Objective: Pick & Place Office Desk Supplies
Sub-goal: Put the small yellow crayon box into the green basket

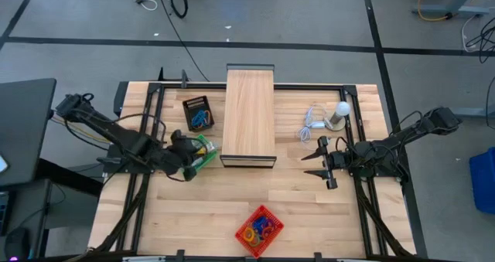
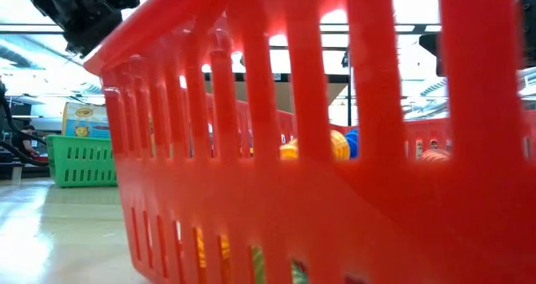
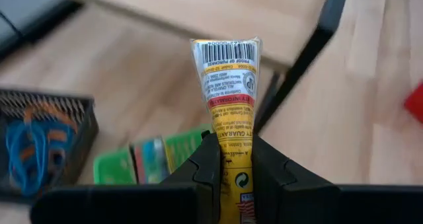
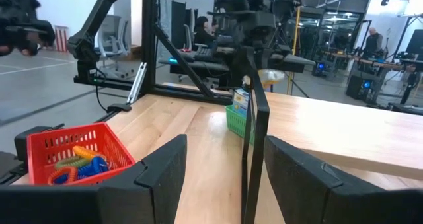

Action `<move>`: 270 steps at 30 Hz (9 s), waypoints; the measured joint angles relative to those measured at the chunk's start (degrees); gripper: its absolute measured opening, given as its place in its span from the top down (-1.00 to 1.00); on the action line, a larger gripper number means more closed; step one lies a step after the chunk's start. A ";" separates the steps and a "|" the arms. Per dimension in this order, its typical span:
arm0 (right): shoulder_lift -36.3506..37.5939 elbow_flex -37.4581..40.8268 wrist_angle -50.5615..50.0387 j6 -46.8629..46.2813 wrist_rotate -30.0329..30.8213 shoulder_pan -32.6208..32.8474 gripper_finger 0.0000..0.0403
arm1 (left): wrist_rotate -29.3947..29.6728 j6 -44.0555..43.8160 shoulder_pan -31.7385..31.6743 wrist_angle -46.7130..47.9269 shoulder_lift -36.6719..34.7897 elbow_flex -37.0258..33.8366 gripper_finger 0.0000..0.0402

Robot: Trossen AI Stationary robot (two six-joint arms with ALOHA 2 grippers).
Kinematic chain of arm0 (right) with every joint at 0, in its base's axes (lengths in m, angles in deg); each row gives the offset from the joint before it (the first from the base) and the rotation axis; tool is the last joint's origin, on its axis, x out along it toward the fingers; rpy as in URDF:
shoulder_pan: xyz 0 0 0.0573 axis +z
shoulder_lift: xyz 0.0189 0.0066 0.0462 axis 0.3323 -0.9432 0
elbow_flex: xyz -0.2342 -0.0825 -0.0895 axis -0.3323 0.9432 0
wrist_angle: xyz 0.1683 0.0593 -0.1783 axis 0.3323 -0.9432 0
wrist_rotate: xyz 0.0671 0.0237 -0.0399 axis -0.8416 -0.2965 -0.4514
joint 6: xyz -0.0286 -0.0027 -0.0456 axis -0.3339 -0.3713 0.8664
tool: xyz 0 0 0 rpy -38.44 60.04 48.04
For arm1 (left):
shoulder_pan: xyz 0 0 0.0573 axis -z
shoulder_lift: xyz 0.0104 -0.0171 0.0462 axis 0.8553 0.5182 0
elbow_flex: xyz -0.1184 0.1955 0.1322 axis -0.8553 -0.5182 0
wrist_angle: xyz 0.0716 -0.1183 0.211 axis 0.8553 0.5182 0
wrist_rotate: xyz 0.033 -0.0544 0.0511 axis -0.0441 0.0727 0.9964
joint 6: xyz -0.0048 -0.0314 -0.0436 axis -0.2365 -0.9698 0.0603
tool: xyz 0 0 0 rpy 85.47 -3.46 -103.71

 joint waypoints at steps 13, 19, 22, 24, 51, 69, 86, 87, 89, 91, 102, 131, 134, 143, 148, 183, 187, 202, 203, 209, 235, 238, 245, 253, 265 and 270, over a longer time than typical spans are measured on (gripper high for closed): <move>0.02 0.00 -0.15 0.39 0.67 0.01 -0.04 | -23.43 7.75 -12.65 24.08 13.56 14.00 0.74; 0.00 0.00 -0.28 0.20 0.64 0.01 -0.04 | -25.11 14.56 -15.47 31.89 20.45 23.52 0.74; 0.02 0.00 0.07 0.11 0.63 -0.01 -0.04 | -22.85 15.80 -15.34 34.09 21.14 27.66 0.74; 0.00 0.00 0.90 -0.05 0.62 -0.01 -0.04 | -21.56 16.16 -15.21 34.78 21.13 30.09 0.74; -37.69 -51.56 -40.01 34.92 -4.33 -12.93 -0.04 | -4.76 25.08 -5.22 3.72 16.24 33.30 0.74; -41.01 -55.04 -35.66 51.35 0.45 -10.46 -0.04 | -9.07 34.66 -6.02 -55.73 1.60 -7.22 0.74; -55.07 -72.30 -44.62 63.52 -2.04 -11.40 -0.04 | -27.01 37.49 -10.95 -68.71 3.19 -18.03 0.74; -55.88 -73.83 -45.98 63.71 -2.25 -11.40 -0.04 | -27.06 37.64 -10.95 -68.64 3.57 -18.13 0.74; -57.12 -76.68 -49.33 64.19 -2.61 -11.40 -0.04 | -27.47 37.92 -10.97 -69.33 4.70 -18.07 0.74; -57.99 -79.33 -51.06 64.77 -2.81 -11.40 -0.04 | -27.47 38.31 -10.99 -69.09 5.14 -18.09 0.74; -62.57 -84.96 -57.47 66.83 -3.82 -11.31 -0.04 | -29.90 38.50 -11.32 -69.40 5.60 -18.09 0.74; -65.96 -84.89 -53.80 73.03 -0.48 -11.29 0.15 | -36.17 36.14 -15.25 -72.13 9.77 -18.07 0.74; -66.42 -84.89 -53.16 73.70 -0.75 -11.35 0.15 | -36.32 36.06 -15.23 -72.26 9.79 -18.07 0.74; -66.43 -85.18 -52.09 73.68 -2.41 -11.35 0.20 | -36.36 35.71 -15.36 -72.38 9.74 -18.07 0.74; -66.43 -85.18 -52.02 73.51 -3.27 -11.35 0.46 | -36.42 35.58 -15.34 -72.43 9.74 -18.07 0.74; -67.62 -85.24 -46.98 63.22 -1.10 -9.46 0.82 | -37.34 44.40 -10.42 -81.30 3.65 -17.84 0.16; -67.11 -85.25 -44.43 59.25 -1.45 -9.34 0.82 | -35.62 48.26 -7.18 -80.48 -0.76 -17.87 0.16; -67.24 -85.05 -23.57 38.66 -18.96 -12.35 0.82 | -17.93 62.09 5.20 -81.39 -7.41 -17.83 0.16; -67.24 -85.02 -21.86 38.25 -20.16 -12.63 0.82 | -17.88 62.99 5.76 -82.35 -7.41 -17.80 0.16; -66.98 -85.30 -10.47 36.04 -23.85 -12.81 0.82 | -14.95 70.61 10.53 -83.37 -7.67 -18.21 0.16; -71.67 -66.64 52.08 18.15 -22.52 -14.08 0.82 | -11.66 81.34 9.29 -95.45 -5.41 -14.55 0.16; -72.19 -66.81 51.94 19.27 -20.89 -13.74 0.82 | -9.68 80.80 5.58 -91.61 -1.92 -9.89 0.16; -72.02 -66.52 52.13 19.21 -19.58 -13.89 0.82 | 0.12 79.95 4.00 -61.25 1.77 8.28 0.15; -72.02 -64.66 52.13 19.19 -18.90 -14.17 0.82 | 11.96 73.48 9.46 -29.93 4.74 27.93 0.04; -72.02 -64.65 51.08 16.82 -18.33 -15.21 0.82 | 15.22 66.27 11.22 -10.67 11.59 41.09 0.01; -72.02 -64.65 50.08 16.65 -18.33 -15.27 0.82 | 15.17 65.81 11.04 -7.89 13.09 44.18 0.01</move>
